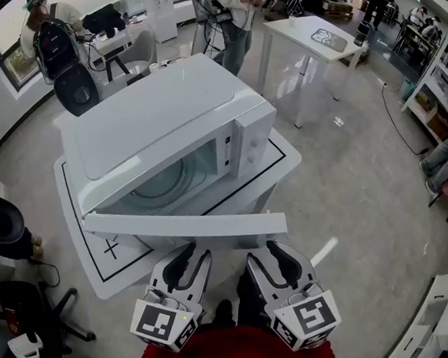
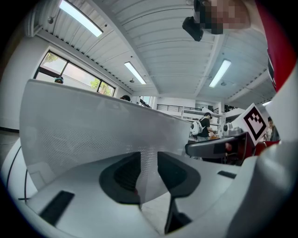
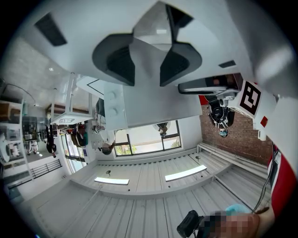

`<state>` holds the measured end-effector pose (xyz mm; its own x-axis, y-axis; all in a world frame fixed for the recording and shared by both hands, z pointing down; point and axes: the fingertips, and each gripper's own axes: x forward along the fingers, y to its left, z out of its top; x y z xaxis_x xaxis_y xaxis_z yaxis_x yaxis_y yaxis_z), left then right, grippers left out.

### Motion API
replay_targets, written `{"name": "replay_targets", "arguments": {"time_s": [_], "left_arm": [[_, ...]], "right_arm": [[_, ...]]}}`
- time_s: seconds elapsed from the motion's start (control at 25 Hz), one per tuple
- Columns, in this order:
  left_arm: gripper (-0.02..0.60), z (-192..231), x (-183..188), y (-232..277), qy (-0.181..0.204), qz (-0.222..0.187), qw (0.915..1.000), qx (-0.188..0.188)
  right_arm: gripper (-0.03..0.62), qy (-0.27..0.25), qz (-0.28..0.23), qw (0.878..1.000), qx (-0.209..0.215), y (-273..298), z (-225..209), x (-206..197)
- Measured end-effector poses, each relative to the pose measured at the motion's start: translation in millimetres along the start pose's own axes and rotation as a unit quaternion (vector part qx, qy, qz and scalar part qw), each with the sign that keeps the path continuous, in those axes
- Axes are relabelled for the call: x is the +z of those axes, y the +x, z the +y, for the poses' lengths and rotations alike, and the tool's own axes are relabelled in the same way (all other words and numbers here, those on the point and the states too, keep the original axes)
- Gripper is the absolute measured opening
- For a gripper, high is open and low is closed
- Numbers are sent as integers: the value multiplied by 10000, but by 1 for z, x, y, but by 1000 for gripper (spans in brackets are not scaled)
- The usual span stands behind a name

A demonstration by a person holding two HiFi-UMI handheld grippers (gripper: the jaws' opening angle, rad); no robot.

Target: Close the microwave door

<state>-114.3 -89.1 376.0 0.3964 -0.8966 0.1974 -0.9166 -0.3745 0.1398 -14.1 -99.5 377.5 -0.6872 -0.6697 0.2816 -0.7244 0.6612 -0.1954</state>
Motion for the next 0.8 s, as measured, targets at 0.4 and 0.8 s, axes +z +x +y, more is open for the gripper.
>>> {"name": "replay_targets", "arguments": {"time_s": [0.4,0.8], "left_arm": [[109,12,6,17,-52,-35,9998,172],[109,21,14,33,-119,-126,9990,411]], "right_arm": [[166,-185,7,9997,128,21,-15,12],[166,-213,-31,9992,328,47,-29,24]]}}
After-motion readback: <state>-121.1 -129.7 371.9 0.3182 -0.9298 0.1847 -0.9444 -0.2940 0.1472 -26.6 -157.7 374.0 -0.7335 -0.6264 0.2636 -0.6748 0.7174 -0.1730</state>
